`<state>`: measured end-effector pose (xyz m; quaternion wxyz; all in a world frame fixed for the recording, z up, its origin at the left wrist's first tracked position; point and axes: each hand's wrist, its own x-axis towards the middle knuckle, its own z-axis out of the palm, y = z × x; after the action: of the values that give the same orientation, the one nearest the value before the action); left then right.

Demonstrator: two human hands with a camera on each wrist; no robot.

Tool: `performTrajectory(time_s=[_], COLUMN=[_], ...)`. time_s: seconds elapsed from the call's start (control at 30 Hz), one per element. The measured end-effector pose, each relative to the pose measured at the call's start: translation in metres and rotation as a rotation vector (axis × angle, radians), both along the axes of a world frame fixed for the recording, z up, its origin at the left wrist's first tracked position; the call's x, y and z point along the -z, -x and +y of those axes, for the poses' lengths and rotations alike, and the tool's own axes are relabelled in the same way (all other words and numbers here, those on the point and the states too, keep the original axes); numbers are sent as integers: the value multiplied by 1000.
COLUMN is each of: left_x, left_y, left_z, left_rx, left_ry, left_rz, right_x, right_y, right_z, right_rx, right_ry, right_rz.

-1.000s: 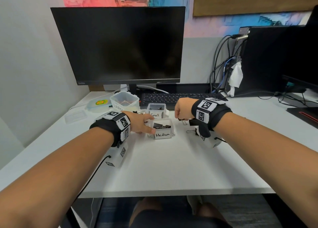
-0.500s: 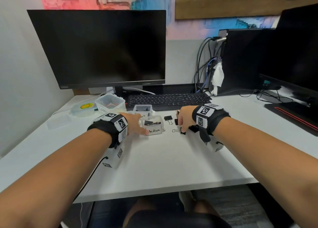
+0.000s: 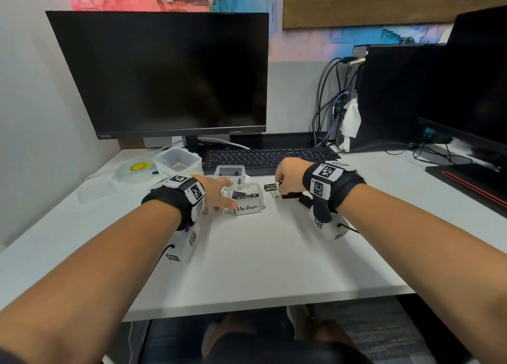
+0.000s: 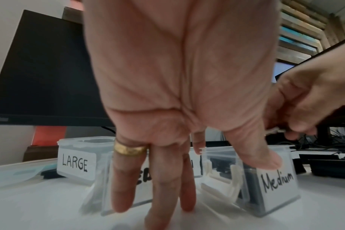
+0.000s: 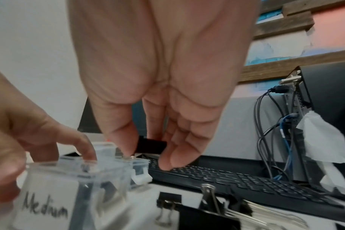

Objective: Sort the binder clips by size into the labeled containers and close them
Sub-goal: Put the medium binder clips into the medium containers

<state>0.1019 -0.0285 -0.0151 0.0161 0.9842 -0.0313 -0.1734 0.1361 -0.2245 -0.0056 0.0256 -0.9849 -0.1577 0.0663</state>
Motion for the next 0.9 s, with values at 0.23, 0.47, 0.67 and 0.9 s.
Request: performTrajectory(time_s=[0.23,0.47,0.67,0.9], left_x=[-1,1,0,1], left_y=[3,4,2,3], left_z=[-1,2,3,1], left_rx=[12,23,32,36], left_ry=[-22,-24,-20,-29], left_rz=[-33,-53,-50,-40], right_x=[-6,3,2,0], right_y=[7,7,7,9], right_z=[26,41,40,41], right_rx=[-145,-209,-209,-217], right_ry=[-236,-121,-73,36], right_rz=[7,11,-10,24])
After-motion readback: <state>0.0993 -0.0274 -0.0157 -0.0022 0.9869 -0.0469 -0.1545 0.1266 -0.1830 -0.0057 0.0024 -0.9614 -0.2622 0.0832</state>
